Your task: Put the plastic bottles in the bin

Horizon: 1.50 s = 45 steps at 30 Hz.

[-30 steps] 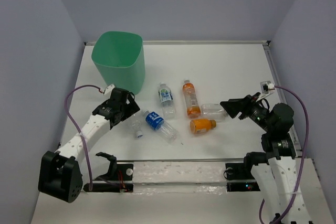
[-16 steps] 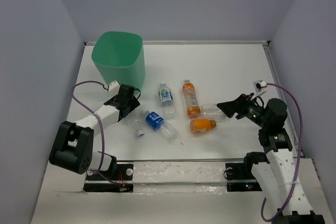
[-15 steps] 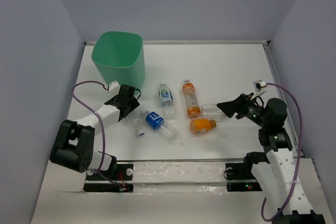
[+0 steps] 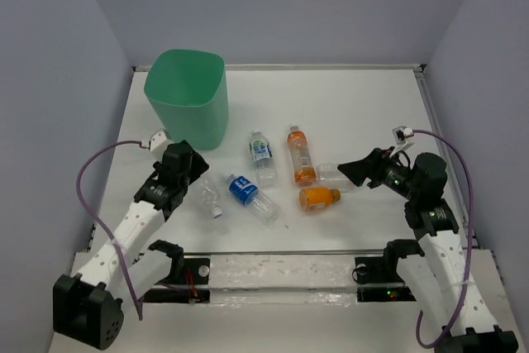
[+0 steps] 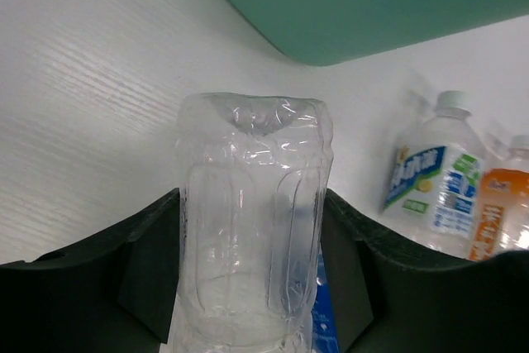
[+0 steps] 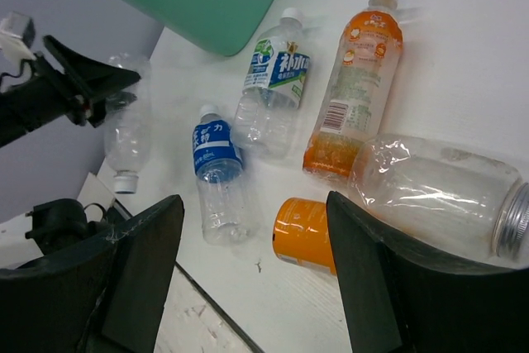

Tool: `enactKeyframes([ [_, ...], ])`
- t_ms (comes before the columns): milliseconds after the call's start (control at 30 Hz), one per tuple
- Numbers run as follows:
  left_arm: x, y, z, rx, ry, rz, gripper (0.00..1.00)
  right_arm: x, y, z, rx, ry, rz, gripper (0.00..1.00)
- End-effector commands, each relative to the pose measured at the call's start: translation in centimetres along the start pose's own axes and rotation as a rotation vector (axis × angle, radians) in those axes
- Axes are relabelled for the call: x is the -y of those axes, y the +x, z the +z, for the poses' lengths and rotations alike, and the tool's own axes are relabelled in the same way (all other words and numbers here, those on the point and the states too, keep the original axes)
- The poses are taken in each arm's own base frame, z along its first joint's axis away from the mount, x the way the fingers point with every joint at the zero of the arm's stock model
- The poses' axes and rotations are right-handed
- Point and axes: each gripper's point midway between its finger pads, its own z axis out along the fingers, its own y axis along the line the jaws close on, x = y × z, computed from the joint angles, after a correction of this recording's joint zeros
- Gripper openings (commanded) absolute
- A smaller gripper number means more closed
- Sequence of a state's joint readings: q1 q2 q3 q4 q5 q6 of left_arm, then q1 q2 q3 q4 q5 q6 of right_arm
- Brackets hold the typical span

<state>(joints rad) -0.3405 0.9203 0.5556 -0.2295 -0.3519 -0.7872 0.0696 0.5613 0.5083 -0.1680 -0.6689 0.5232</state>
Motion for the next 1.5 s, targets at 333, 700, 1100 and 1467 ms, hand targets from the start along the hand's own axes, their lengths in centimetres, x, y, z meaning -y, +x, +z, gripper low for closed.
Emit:
enactKeyframes([
  [333,14.8,-24.5,-17.1,0.572,0.435,-0.05,0.49,-4.3,-1.5,1.5,0.007,-0.087,-0.08,0.74],
  [700,17.6,-35.0,-7.4,0.838,0.043,0.024,0.49,-10.2,5.5,7.5,-0.232,-0.184,-0.286,0.73],
  [1100,17.2,-36.8,-1.6,0.891,-0.094,0.076,0.59,-12.5,11.4,14.6,-0.429,-0.174,-0.513,0.86],
  [1467,15.6,-34.1,-3.8,0.843,0.002,0.019,0.99,-11.2,15.8,21.1,-0.602,-0.077,-0.693,0.88],
])
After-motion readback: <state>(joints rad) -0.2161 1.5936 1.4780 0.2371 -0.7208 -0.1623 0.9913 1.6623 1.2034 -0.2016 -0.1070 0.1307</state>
